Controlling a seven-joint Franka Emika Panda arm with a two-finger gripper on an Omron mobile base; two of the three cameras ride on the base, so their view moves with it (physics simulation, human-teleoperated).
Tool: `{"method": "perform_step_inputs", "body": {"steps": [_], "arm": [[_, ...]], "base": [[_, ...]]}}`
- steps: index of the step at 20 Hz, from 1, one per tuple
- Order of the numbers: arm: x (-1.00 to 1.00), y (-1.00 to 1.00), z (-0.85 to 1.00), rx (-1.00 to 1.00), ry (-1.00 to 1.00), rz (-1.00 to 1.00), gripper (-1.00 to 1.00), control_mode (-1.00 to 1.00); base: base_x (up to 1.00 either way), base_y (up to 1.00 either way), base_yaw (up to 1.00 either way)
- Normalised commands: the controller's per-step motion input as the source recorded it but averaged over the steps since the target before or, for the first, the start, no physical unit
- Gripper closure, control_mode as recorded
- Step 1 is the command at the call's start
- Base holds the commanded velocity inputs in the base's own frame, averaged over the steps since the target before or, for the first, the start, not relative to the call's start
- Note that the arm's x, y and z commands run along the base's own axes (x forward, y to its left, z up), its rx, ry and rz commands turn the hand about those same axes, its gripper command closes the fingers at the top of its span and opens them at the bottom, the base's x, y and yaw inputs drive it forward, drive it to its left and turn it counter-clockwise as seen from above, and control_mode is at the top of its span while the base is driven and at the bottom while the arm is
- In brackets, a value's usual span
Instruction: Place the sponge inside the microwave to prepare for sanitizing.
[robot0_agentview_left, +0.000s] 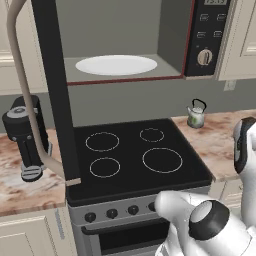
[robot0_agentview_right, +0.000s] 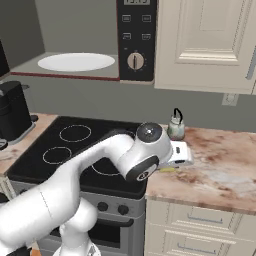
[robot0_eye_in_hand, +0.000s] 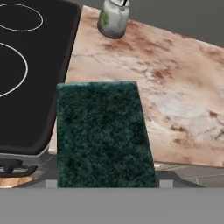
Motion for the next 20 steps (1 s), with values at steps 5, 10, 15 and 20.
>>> {"method": "perform_step_inputs", "body": {"steps": [5, 10, 15, 20], "arm": [[-0.86, 0.50, 0.88, 0.20, -0.04, -0.07, 1.00, -1.00], [-0.64, 0.72, 1.00, 0.08, 0.00, -0.13, 1.00, -1.00], [-0.47, 0.95, 0.87, 0.01, -0.01, -0.12, 1.00, -1.00], [-0.59, 0.88, 0.42, 0.08, -0.24, -0.06, 1.00, -1.00]], "base": [[0.00, 0.00, 0.00], [0.00, 0.00, 0.00], [0.00, 0.00, 0.00], [0.00, 0.00, 0.00]]}}
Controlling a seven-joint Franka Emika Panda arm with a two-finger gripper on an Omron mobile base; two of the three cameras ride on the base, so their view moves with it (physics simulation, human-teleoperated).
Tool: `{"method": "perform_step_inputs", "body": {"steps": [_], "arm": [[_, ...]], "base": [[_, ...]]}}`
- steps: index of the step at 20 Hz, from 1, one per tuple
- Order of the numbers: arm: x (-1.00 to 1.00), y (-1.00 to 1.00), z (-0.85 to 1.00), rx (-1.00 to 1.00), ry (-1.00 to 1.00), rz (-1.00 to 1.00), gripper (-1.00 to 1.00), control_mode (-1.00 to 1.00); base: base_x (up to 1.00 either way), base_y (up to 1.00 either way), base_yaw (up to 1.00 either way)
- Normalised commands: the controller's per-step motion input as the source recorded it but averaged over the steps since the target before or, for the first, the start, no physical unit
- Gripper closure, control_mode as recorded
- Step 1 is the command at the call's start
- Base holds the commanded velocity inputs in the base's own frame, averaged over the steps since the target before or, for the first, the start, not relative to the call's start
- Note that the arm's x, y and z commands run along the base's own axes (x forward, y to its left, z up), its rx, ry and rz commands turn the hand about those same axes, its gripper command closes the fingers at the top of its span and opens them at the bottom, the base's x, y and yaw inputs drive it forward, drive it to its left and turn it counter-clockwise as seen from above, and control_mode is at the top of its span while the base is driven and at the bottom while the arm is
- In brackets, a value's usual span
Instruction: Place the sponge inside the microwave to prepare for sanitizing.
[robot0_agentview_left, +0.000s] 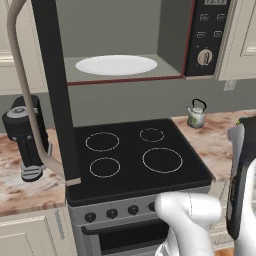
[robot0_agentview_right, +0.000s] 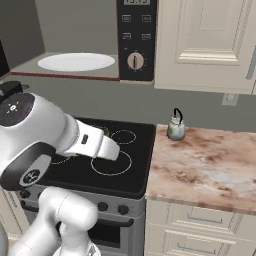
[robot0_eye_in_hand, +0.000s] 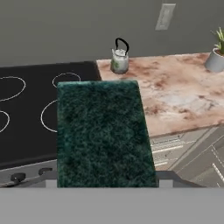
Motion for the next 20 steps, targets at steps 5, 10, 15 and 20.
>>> {"method": "perform_step_inputs", "body": {"steps": [5, 10, 15, 20], "arm": [[-0.39, 0.88, 0.47, 0.00, -0.29, -0.02, 1.00, -1.00], [-0.12, 0.75, 0.67, -0.04, -0.26, 0.00, 1.00, -1.00], [-0.01, 0.60, 0.58, -0.07, -0.06, 0.00, 1.00, -1.00], [0.03, 0.71, 0.40, -0.01, 0.03, 0.06, 1.00, -1.00]], "base": [[0.00, 0.00, 0.00], [0.00, 0.00, 0.00], [0.00, 0.00, 0.00], [0.00, 0.00, 0.00]]}}
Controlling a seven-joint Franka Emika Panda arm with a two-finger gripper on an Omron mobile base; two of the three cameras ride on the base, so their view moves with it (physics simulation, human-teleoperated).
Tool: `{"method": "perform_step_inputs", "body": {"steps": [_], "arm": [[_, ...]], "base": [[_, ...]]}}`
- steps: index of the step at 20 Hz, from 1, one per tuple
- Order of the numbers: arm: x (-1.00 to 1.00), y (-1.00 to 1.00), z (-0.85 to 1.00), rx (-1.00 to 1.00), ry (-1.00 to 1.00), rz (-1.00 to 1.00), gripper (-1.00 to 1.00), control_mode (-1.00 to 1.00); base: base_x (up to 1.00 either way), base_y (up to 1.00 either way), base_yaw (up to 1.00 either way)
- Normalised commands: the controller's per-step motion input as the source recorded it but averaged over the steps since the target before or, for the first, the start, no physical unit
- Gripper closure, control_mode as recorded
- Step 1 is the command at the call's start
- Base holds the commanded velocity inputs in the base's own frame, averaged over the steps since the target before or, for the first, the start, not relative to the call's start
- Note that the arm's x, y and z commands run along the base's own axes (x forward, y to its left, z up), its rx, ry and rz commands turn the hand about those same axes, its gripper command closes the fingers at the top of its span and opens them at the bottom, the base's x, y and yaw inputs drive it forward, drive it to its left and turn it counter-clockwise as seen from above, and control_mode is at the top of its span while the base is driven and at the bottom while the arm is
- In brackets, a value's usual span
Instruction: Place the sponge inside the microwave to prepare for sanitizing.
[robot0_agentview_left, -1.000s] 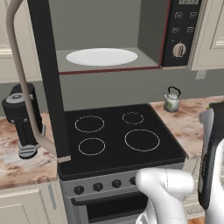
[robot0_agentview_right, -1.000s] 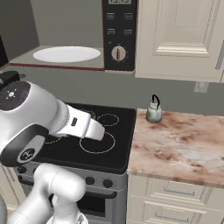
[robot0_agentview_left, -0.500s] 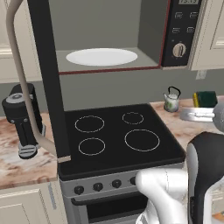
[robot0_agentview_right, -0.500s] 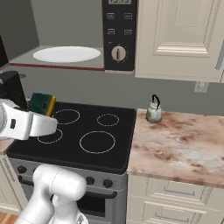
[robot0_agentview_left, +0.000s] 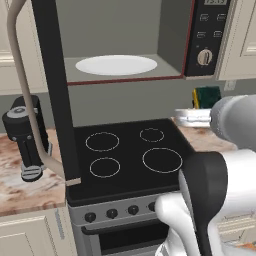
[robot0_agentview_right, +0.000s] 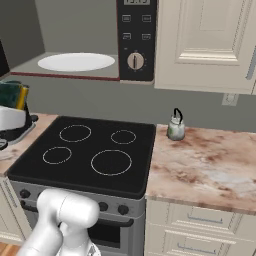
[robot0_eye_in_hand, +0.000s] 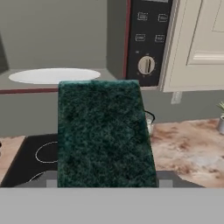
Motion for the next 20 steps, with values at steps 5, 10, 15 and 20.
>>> {"method": "perform_step_inputs", "body": {"steps": [5, 10, 15, 20], "arm": [[0.33, 0.44, 0.49, 0.00, 0.01, 0.11, 1.00, -1.00], [0.63, 0.15, 0.18, 0.00, 0.02, 0.17, 1.00, -1.00], [0.76, 0.01, 0.00, 0.00, 0.00, 0.19, 1.00, -1.00], [0.37, 0.14, 0.00, -0.05, -0.02, 0.02, 1.00, -1.00]], "base": [[0.00, 0.00, 0.00], [0.00, 0.00, 0.00], [0.00, 0.00, 0.00], [0.00, 0.00, 0.00]]}}
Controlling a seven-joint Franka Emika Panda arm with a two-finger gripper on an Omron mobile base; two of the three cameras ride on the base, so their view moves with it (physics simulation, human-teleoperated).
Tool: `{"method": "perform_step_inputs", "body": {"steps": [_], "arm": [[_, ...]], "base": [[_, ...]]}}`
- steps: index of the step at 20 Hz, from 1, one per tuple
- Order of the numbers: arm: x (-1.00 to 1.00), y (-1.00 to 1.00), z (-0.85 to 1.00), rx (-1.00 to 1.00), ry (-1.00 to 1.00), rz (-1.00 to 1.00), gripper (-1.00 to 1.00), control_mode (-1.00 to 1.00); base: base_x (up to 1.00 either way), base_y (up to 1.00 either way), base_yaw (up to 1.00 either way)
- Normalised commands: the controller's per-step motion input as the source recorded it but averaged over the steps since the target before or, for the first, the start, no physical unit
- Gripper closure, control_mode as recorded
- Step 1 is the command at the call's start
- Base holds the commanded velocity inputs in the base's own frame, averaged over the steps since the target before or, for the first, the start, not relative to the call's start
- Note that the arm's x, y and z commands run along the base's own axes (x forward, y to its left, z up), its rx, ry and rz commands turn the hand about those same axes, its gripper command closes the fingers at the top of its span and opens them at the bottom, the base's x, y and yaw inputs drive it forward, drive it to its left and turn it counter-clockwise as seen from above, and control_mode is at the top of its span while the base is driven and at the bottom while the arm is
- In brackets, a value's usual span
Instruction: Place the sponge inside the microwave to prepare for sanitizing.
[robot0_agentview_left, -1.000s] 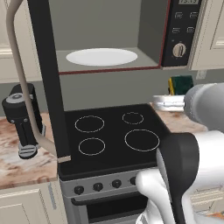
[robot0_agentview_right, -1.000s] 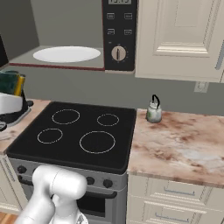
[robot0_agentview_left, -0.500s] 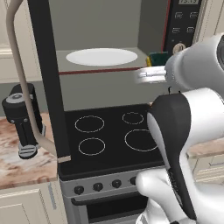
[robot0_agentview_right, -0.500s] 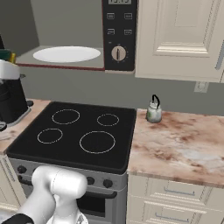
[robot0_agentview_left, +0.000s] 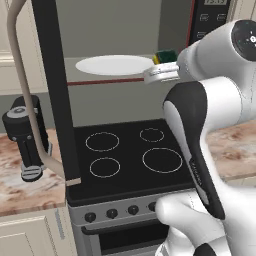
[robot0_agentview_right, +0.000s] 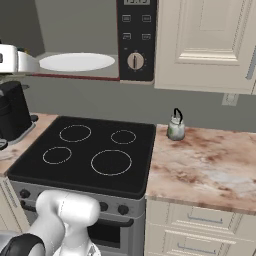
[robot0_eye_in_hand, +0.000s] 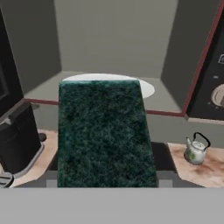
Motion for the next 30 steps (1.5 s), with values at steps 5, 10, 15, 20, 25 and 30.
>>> {"method": "perform_step_inputs", "body": {"steps": [5, 10, 15, 20, 25, 30], "arm": [[0.57, 0.02, 0.00, -0.05, 0.01, -0.09, 1.00, -1.00], [0.63, -0.01, 0.00, 0.00, 0.11, -0.02, 1.00, -1.00], [0.56, 0.00, -0.06, 0.01, 0.05, 0.00, 1.00, -1.00], [0.51, 0.00, -0.13, 0.00, 0.00, 0.00, 1.00, -1.00], [0.67, 0.00, -0.13, 0.00, 0.01, 0.00, 1.00, -1.00], [0.70, 0.00, -0.08, 0.00, 0.05, 0.00, 1.00, -1.00]], "base": [[0.00, 0.00, 0.00], [0.00, 0.00, 0.00], [0.00, 0.00, 0.00], [0.00, 0.00, 0.00], [0.00, 0.00, 0.00], [0.00, 0.00, 0.00]]}}
